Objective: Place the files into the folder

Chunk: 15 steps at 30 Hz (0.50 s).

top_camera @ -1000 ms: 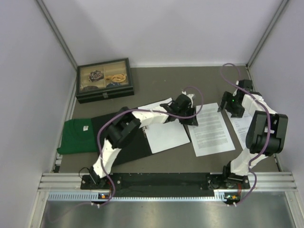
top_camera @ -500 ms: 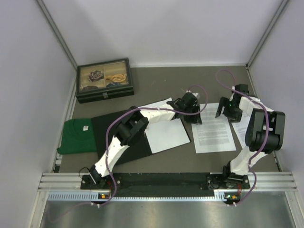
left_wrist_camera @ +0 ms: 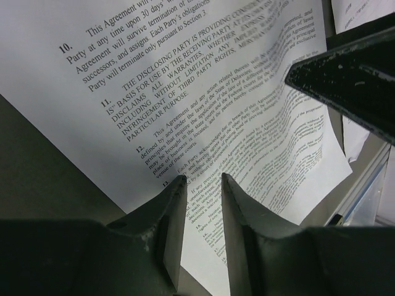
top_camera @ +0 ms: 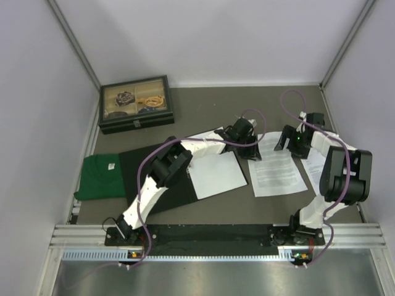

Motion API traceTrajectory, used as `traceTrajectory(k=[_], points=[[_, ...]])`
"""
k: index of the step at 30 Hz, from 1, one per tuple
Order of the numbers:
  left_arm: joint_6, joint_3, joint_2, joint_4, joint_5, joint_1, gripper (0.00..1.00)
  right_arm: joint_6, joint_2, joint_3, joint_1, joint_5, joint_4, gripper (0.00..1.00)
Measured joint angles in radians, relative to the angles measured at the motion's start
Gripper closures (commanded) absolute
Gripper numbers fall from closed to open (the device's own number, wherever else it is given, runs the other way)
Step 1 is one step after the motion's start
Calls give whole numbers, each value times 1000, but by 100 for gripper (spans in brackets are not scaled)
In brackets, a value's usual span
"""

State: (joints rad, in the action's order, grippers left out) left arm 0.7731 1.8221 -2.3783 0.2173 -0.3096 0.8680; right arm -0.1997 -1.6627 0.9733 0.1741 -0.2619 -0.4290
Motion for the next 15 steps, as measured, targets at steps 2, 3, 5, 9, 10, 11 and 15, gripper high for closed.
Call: traceTrajectory(k=[2,3,5,9,10,11,15], points=[[3,0,-2,-1,-7,-1,65,-13,18,-26,0,-45,28,17],[4,0,-2,-2,-9,-2,65,-21,27,-42,0,-68,41,16],[6,0,-2,-3,-13,-3,65,-36,48,-69,-1,-106,51,16],[8,0,-4,-3,-19,-8,65,-68,111,-127,-3,-166,23,16],[8,1,-5,-4,-23,-10,65,-77,130,-138,-3,-178,16,16],[8,3,-6,-4,-29,-11,65,-91,156,-150,-3,-201,8,16],[8,21,-21,5,-66,-22,64,-131,238,-162,-18,-262,-6,16]])
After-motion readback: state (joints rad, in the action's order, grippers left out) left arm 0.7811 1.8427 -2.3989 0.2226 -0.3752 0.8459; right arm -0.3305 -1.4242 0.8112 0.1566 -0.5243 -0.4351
